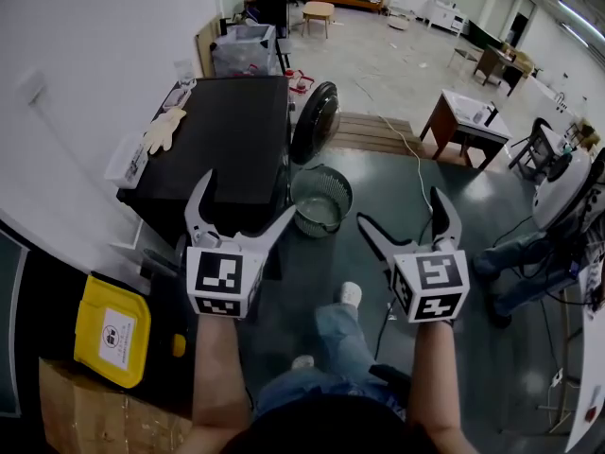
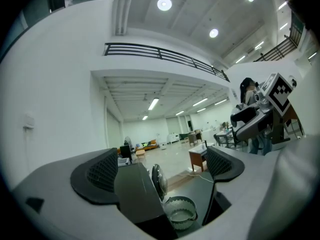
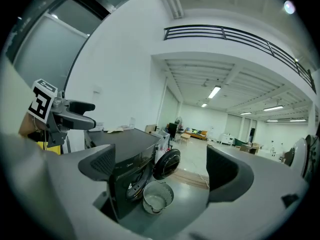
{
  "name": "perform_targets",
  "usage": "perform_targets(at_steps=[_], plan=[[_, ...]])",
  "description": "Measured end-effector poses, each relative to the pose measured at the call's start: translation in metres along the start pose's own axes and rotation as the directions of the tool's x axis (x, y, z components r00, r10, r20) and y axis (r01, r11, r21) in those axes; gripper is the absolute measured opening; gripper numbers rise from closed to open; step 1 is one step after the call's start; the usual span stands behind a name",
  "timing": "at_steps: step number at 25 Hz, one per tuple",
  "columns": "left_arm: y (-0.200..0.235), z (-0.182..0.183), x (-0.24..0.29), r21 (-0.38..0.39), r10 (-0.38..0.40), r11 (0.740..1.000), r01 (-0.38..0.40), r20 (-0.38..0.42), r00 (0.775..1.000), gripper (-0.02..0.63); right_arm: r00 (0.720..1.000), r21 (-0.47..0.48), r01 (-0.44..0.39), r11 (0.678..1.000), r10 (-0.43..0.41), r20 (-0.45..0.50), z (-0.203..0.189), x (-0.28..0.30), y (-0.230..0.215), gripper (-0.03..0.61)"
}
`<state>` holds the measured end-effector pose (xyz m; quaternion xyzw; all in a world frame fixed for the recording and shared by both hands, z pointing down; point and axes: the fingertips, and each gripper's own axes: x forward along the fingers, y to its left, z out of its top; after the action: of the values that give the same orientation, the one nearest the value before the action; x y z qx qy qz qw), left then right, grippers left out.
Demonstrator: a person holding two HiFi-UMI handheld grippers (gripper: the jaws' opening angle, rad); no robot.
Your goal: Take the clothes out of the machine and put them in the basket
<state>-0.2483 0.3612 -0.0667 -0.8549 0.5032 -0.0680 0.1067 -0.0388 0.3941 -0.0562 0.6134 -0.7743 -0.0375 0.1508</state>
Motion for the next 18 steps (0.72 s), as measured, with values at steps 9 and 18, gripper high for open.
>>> perform_targets(at_steps=[9, 18], plan=[[0.005, -0.01, 0.058, 0.017, 0.025, 1.0, -0.025, -0.035, 0.999, 0.552, 1.0, 0.046, -0.026, 0.999, 0.027, -0.016, -0.022, 0.053, -0.034, 0.565], [0.001, -0.017, 0.163, 0.028, 0.057, 0.998, -0.054, -0.101, 0.993, 0.553, 0.999, 0.087, -0.03, 0.996, 0.032, -0.028, -0.039, 0.128, -0.108, 0.565]])
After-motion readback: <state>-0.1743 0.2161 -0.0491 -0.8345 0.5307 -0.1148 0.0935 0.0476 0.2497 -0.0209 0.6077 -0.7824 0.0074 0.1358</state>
